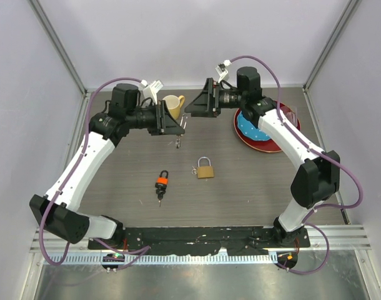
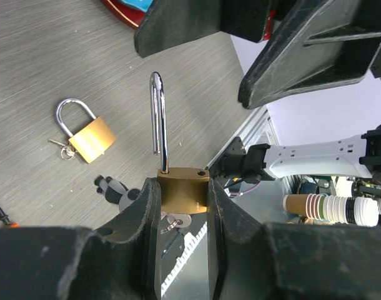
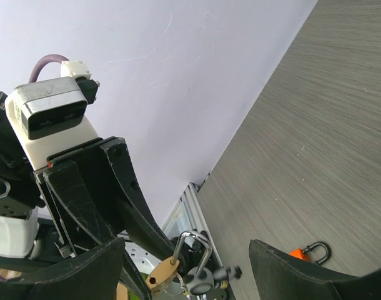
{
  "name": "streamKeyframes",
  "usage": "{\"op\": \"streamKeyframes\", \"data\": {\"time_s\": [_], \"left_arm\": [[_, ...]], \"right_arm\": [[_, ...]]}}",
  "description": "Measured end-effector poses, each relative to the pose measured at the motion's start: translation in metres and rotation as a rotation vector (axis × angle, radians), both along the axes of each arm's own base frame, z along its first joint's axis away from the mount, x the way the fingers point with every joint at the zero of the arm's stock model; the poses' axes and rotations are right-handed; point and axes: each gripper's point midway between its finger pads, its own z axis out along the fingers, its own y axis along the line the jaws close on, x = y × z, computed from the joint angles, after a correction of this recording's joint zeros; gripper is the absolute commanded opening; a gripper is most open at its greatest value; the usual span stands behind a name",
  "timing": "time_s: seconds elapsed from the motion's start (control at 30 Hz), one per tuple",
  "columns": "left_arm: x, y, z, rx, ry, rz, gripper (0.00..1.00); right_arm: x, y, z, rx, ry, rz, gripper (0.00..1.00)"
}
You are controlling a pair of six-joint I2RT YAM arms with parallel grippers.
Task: Lock with the key
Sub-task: Pick up the lock from the center of the board, then lock the lock.
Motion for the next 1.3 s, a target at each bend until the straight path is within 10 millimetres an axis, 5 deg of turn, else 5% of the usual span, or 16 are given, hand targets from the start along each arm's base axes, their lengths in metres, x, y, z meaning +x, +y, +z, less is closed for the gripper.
{"op": "streamKeyframes", "data": {"time_s": [0.3,0.53,0.8,0.9,0.93,0.97,1.07,1.3], "left_arm": [[-0.001,-0.007,0.015,-0.045,-0.011,-0.026,0.0],[-0.001,-0.008,0.019,-0.06,-0.021,-0.033,0.0],[0.0,-0.009,0.021,-0.067,-0.02,-0.028,0.0],[0.001,-0.009,0.021,-0.067,-0.019,-0.027,0.02],[0.001,-0.009,0.021,-0.066,-0.02,-0.025,0.12],[0.002,-0.009,0.021,-0.064,-0.02,-0.023,0.42],[0.006,-0.008,0.022,-0.05,-0.025,-0.011,0.78],[0.019,-0.005,0.027,-0.037,-0.064,0.051,0.7]], "right_arm": [[-0.011,0.014,0.008,0.046,0.013,0.04,0.73],[-0.015,0.018,0.019,0.087,0.01,0.061,0.29],[-0.016,0.018,0.016,0.091,0.029,0.057,0.02],[-0.015,0.018,0.016,0.09,0.034,0.052,0.02],[-0.015,0.018,0.016,0.09,0.036,0.05,0.02],[-0.014,0.018,0.016,0.09,0.037,0.046,0.02],[-0.012,0.018,0.016,0.09,0.039,0.035,0.02],[-0.008,0.017,0.015,0.08,0.059,-0.005,0.02]]}}
